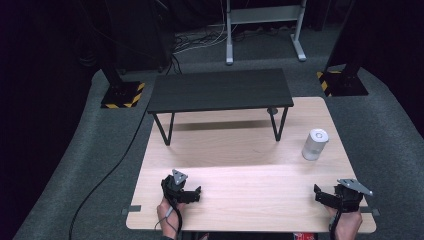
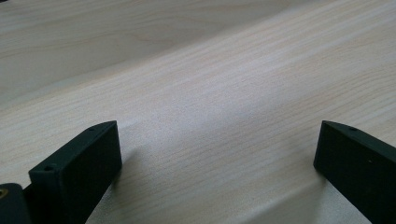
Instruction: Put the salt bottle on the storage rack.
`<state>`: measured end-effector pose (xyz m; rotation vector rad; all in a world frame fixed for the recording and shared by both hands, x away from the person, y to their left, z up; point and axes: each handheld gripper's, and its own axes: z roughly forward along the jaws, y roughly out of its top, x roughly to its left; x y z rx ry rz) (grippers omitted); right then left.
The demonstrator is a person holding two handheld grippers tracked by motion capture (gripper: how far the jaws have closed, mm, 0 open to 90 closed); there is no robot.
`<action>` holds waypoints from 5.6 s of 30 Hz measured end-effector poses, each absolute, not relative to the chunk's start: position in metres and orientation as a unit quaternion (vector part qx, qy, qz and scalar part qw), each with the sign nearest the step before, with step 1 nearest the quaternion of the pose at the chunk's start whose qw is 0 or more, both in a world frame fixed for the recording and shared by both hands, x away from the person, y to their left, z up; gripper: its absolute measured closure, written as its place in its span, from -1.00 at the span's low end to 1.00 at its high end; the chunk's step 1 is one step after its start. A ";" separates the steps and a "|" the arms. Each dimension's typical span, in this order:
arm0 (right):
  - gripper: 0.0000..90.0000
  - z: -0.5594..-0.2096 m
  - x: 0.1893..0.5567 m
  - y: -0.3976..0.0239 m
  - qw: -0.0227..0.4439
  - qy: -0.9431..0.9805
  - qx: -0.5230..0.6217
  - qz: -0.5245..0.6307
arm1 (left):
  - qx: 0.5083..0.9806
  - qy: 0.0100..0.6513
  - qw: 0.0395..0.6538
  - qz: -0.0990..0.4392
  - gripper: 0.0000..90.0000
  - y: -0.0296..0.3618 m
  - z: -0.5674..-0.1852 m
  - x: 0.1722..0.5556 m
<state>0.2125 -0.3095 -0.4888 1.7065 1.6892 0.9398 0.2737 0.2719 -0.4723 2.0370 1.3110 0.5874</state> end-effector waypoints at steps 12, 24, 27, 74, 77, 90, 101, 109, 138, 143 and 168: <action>-1.00 -0.482 0.230 -0.305 0.286 0.634 0.625 0.354 | 0.775 0.499 0.320 0.220 -0.99 0.273 -0.472 0.275; -1.00 -0.487 0.258 -0.302 0.307 0.611 0.625 0.377 | 0.775 0.497 0.319 0.223 -0.99 0.272 -0.472 0.274; -1.00 -0.491 0.264 -0.300 0.310 0.609 0.624 0.379 | 0.775 0.497 0.319 0.223 -0.99 0.272 -0.472 0.274; -0.35 -0.495 0.340 -0.278 0.343 0.593 0.613 0.392 | 0.775 0.497 0.319 0.223 -0.99 0.272 -0.472 0.274; -0.35 -0.495 0.340 -0.278 0.344 0.593 0.613 0.392 | 0.776 0.497 0.319 0.223 -0.99 0.272 -0.472 0.274; -0.35 -0.492 0.338 -0.280 0.338 0.584 0.624 0.394 | 0.775 0.497 0.319 0.224 -0.99 0.272 -0.472 0.274; -0.35 -0.479 0.331 -0.281 0.341 0.587 0.615 0.400 | 0.776 0.496 0.319 0.224 -0.99 0.272 -0.472 0.273; -0.35 -0.470 0.330 -0.279 0.341 0.592 0.611 0.400 | 0.776 0.497 0.319 0.224 -0.99 0.272 -0.472 0.274; -0.34 -0.421 0.326 -0.276 0.353 0.601 0.589 0.408 | 0.776 0.497 0.319 0.224 -0.99 0.272 -0.472 0.274; -0.35 -0.411 0.327 -0.274 0.354 0.605 0.585 0.409 | 0.776 0.497 0.319 0.224 -0.99 0.272 -0.472 0.274; -0.35 -0.359 0.338 -0.263 0.356 0.620 0.560 0.419 | 0.776 0.497 0.320 0.221 -0.99 0.273 -0.472 0.274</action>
